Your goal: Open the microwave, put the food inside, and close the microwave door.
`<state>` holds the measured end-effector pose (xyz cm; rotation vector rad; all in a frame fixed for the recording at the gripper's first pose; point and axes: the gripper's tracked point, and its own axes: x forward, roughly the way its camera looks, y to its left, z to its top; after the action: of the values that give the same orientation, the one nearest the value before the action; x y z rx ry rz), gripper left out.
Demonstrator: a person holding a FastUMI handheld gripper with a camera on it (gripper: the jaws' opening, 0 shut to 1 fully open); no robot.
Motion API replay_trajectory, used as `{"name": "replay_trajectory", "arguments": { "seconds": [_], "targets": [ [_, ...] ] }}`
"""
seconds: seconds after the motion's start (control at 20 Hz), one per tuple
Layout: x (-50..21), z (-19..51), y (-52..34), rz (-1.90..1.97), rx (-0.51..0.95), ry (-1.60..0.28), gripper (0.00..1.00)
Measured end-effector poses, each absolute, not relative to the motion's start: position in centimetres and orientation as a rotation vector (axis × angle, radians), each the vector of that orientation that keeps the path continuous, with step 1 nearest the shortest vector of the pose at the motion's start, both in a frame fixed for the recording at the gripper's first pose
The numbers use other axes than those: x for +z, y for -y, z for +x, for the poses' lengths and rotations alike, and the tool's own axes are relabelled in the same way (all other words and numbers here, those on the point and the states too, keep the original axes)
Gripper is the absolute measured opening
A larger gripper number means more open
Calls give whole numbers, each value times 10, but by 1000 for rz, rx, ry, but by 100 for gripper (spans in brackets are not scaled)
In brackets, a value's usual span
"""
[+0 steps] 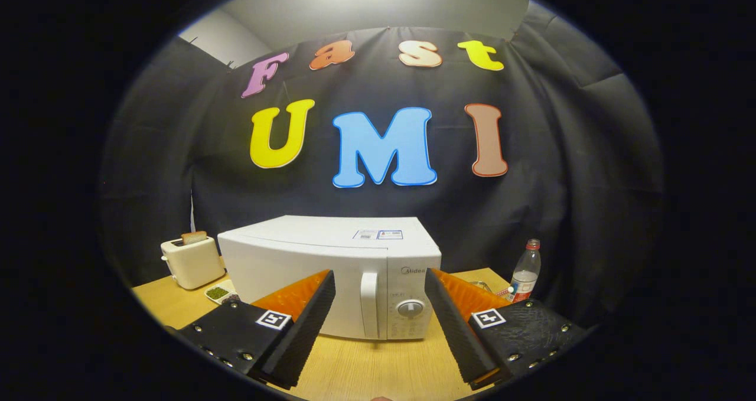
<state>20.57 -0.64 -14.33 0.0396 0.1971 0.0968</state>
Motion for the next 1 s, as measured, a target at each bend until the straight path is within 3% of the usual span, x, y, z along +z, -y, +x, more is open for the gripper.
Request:
{"name": "replay_trajectory", "arguments": {
  "seconds": [0.6,0.75,0.8,0.9,0.95,1.0],
  "targets": [
    [-227,262,-6,29,103,-339,96],
    [-246,269,-8,33,103,-378,88],
    [-250,272,-9,38,103,-389,73],
    [-253,274,-18,59,125,-407,66],
    [-259,278,-22,51,129,-406,56],
    [-255,274,-23,27,126,-403,40]
  ]
}}
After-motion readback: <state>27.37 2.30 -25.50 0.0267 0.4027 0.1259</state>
